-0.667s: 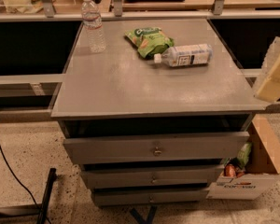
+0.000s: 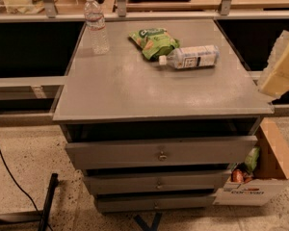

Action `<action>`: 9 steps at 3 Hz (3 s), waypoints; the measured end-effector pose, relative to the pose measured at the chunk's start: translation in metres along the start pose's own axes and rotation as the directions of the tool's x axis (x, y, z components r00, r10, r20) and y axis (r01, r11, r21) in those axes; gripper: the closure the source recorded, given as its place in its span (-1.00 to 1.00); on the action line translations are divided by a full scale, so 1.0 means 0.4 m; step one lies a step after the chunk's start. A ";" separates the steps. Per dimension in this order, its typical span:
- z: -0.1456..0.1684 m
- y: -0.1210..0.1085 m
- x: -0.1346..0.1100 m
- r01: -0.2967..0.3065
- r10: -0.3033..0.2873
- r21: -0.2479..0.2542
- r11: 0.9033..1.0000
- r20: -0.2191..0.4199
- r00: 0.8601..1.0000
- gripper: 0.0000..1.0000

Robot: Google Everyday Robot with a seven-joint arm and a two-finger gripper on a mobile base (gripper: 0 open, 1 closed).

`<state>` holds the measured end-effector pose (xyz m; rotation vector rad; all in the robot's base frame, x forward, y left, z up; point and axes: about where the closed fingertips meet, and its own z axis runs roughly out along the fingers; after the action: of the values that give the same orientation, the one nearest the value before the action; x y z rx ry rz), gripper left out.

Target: Pick green rice chip bag

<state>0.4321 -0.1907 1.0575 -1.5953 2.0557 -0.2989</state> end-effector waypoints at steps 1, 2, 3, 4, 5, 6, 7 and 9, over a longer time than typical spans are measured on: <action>0.043 -0.063 0.019 -0.083 0.084 0.043 0.996 -0.010 0.996 -1.00; 0.098 -0.134 -0.002 -0.116 0.116 0.068 0.991 0.005 0.993 -1.00; 0.156 -0.211 -0.019 -0.154 0.153 0.083 0.985 0.023 0.988 -1.00; 0.206 -0.291 -0.033 -0.237 0.233 0.098 0.967 0.050 0.971 -1.00; 0.258 -0.357 -0.061 -0.317 0.310 0.096 0.943 0.086 0.947 -1.00; 0.305 -0.418 -0.111 -0.411 0.393 0.109 0.905 0.157 0.906 -1.00; 0.312 -0.415 -0.114 -0.412 0.395 0.099 0.906 0.157 0.905 -1.00; 0.452 -0.404 -0.203 -0.410 0.407 -0.011 0.912 0.142 0.902 -1.00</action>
Offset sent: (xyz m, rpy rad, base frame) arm 0.1197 -0.0067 -0.0211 0.0831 -0.0600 -0.1503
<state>0.6755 -0.1347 1.0027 -1.0972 2.2009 -0.0502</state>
